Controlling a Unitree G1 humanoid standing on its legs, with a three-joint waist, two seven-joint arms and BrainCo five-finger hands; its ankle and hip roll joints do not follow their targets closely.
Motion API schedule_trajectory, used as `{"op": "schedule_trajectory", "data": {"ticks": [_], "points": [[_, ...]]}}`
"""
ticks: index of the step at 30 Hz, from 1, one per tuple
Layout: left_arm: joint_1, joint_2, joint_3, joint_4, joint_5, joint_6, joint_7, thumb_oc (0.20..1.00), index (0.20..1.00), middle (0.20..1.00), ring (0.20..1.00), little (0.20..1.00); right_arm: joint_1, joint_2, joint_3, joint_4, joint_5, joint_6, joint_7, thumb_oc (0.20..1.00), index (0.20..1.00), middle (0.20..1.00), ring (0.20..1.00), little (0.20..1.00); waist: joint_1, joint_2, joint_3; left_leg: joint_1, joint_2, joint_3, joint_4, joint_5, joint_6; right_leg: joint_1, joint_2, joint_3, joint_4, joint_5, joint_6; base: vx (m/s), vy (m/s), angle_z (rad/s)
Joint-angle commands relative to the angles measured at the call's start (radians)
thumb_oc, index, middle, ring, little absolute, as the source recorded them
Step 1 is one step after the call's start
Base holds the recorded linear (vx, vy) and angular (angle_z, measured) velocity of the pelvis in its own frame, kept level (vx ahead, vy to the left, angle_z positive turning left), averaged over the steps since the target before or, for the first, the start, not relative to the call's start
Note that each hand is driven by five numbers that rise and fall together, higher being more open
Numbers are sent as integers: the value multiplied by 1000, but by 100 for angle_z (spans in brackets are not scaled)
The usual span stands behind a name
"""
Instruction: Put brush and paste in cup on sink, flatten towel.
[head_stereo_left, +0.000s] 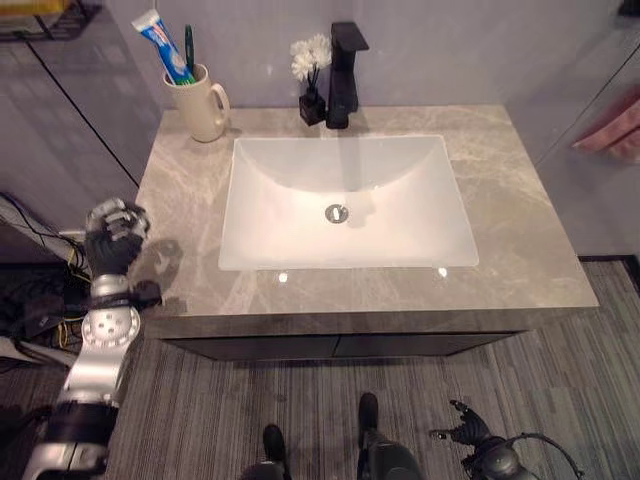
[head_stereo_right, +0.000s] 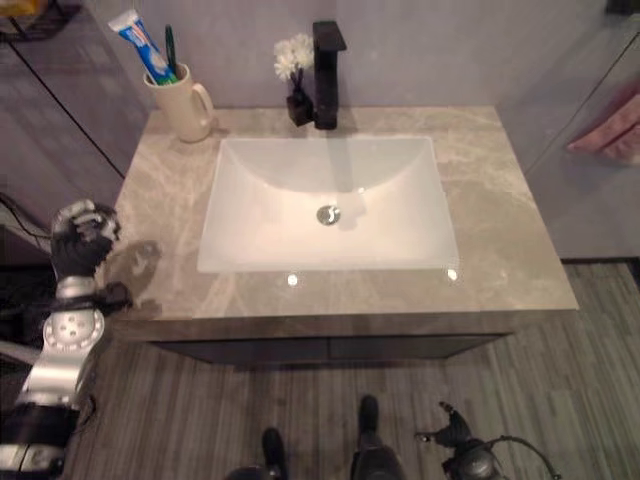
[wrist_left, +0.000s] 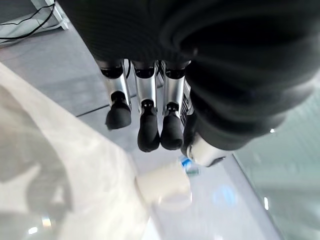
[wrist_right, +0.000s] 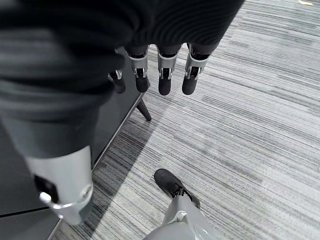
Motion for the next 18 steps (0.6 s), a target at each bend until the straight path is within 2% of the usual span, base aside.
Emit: {"op": "schedule_trajectory", "data": {"ticks": [1, 4, 5, 6, 7, 9, 10, 11, 12, 14, 15, 18], "points": [[1, 34, 61, -57, 74, -40, -73, 200, 200, 200, 200, 200, 15, 1, -55, -4, 77, -15, 10, 1000, 1000, 1000, 1000, 1000, -2, 2, -57, 33, -64, -64, 9, -49, 59, 24, -122, 98, 236, 34, 92, -10, 167, 2], [50, 43, 79, -94, 64, -51, -103, 200, 200, 200, 200, 200, 30, 5, -73, -31, 109, -24, 16, 1000, 1000, 1000, 1000, 1000, -8, 18, -42, 60, -65, -63, 9, -56, 78, -37, -102, 128, 376, 46, 81, -37, 132, -1], [52, 39, 77, -93, 62, -53, -107, 200, 200, 200, 200, 200, 36, 5, -69, -36, 112, -28, 17, 1000, 1000, 1000, 1000, 1000, -16, 25, -37, 63, -63, -68, 9, -54, 80, -57, -65, 152, 412, 24, 72, -11, 86, -20], [49, 33, 74, -81, 59, -56, -110, 200, 200, 200, 200, 200, 40, 8, -63, -28, 121, -34, 23, 1000, 1000, 1000, 1000, 1000, -29, 33, -38, 71, -58, -73, 9, -53, 75, -68, -7, 170, 402, -53, 48, 4, 78, -17], [58, 36, 89, -88, 71, -54, -103, 200, 200, 200, 200, 200, 36, 11, -60, -18, 122, -34, 22, 1000, 1000, 1000, 1000, 1000, -23, 33, -41, 74, -62, -67, 9, -56, 77, -87, 11, 153, 390, -65, 41, 22, 59, 5], [69, 36, 107, -102, 93, -49, -95, 200, 200, 200, 200, 200, 35, 17, -52, 2, 117, -39, 15, 1000, 1000, 1000, 1000, 1000, -10, 34, -56, 73, -70, -50, 9, -65, 81, -84, 19, 68, 337, -88, 25, 52, 6, 9], [82, 26, 117, -113, 81, -50, -101, 200, 200, 200, 200, 200, 40, 19, -48, 20, 111, -41, 16, 1000, 1000, 1000, 1000, 1000, -7, 34, -63, 78, -75, -46, 9, -69, 80, -106, 55, 18, 308, -85, 16, 67, -34, 0], [84, 26, 118, -114, 80, -50, -102, 200, 200, 200, 200, 200, 40, 18, -48, 20, 111, -41, 16, 1000, 1000, 1000, 1000, 1000, -8, 35, -64, 77, -74, -47, 9, -70, 79, -105, 56, 16, 306, -84, 15, 111, -50, -6], [85, 28, 119, -108, 90, -44, -107, 200, 200, 200, 200, 200, 50, 18, -41, 28, 103, -41, 22, 1000, 1000, 1000, 1000, 1000, -7, 36, -65, 86, -77, -45, 9, -73, 78, -120, 71, -18, 295, -83, 13, 72, -27, 3], [71, 34, 106, -104, 98, -40, -110, 200, 200, 200, 200, 200, 59, 17, -31, 22, 98, -40, 24, 1000, 1000, 1000, 1000, 1000, -18, 38, -68, 93, -77, -58, 9, -77, 72, -80, 85, 0, 259, -101, 19, 130, -78, 10], [57, 25, 84, -90, 76, -48, -116, 200, 200, 200, 200, 200, 53, 13, -14, 35, 84, -38, 23, 1000, 1000, 1000, 1000, 1000, -19, 33, -75, 94, -74, -58, 9, -71, 64, -47, 111, 30, 203, -97, 5, 127, -99, 16], [44, 21, 66, -85, 41, -51, -136, 200, 200, 200, 200, 200, 46, -15, 16, 33, 37, -35, 26, 1000, 1000, 1000, 1000, 1000, -8, 36, -96, 98, -65, -44, 11, -66, 50, -1, 121, 23, 131, -85, -5, 174, -115, 8]]}}
